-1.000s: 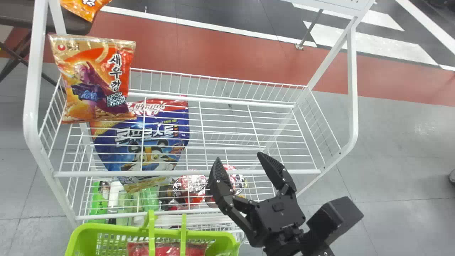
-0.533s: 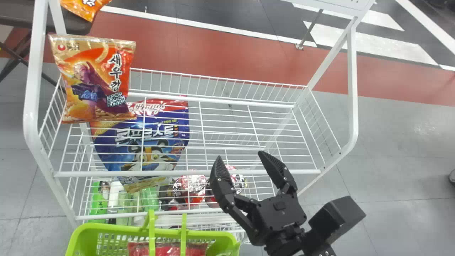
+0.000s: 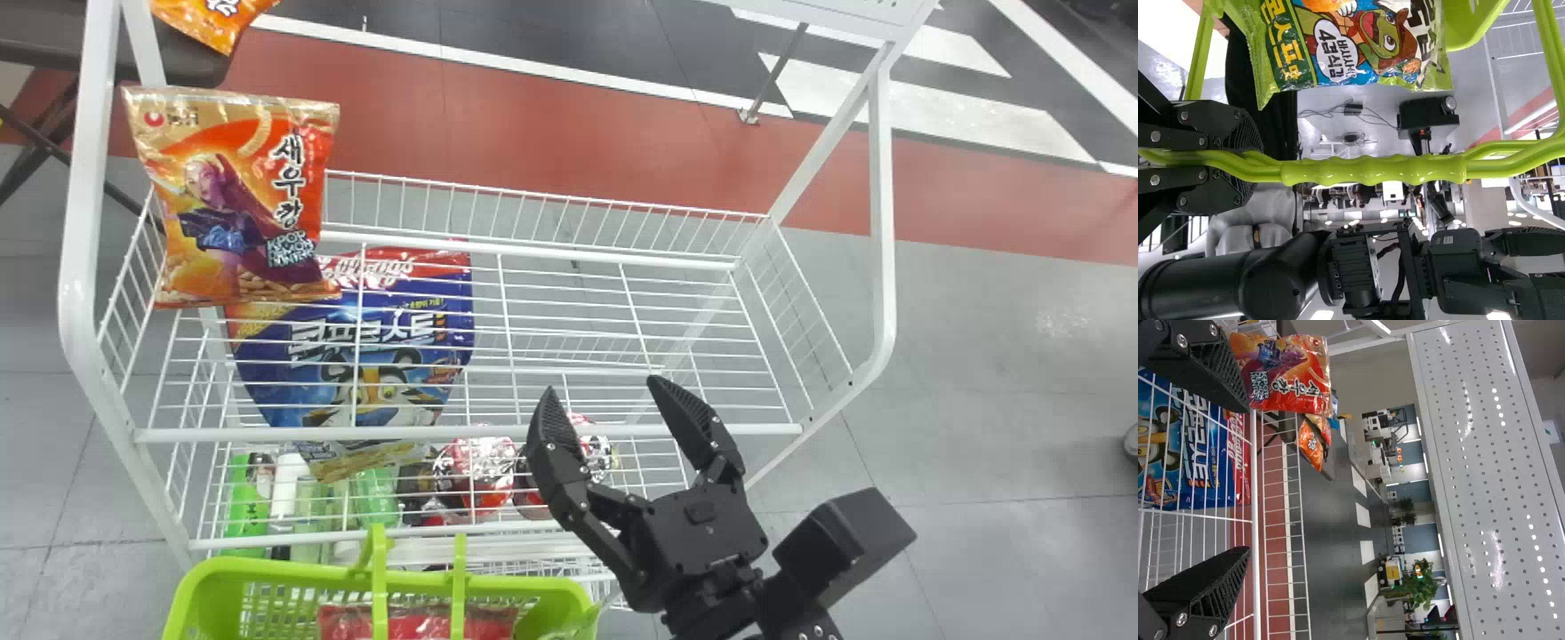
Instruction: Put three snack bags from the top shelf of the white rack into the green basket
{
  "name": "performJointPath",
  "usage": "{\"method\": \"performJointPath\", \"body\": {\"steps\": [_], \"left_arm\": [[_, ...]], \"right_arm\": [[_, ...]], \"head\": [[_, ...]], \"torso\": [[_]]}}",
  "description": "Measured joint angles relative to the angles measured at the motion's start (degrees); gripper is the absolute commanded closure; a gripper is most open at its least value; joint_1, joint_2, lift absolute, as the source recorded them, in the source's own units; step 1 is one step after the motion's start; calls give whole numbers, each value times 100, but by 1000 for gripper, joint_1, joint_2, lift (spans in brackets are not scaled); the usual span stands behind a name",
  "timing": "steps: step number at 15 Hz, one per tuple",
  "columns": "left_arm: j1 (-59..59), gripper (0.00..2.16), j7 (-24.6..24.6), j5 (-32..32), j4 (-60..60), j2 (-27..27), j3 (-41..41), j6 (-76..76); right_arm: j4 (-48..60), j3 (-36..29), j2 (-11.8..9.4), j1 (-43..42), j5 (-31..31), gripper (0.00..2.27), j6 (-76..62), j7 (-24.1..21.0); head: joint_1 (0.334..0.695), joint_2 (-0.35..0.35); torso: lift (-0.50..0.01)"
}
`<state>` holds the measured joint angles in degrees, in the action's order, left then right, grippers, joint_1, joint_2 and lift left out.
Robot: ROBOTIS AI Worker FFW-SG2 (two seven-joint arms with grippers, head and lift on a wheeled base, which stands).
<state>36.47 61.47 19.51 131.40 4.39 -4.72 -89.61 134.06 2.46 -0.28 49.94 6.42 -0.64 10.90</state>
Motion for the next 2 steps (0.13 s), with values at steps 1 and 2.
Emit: {"method": "performJointPath", "body": {"steps": [1, 2], "left_arm": [[0, 2142, -1, 0, 0, 0, 1, 0], [0, 2142, 0, 0, 0, 0, 3, 0]], "right_arm": [[1, -1, 1, -1, 0, 66, 4, 0], [1, -4, 2, -2, 1, 66, 8, 0]], "head": [[695, -350], [695, -350]], "torso": [[0], [0]]}}
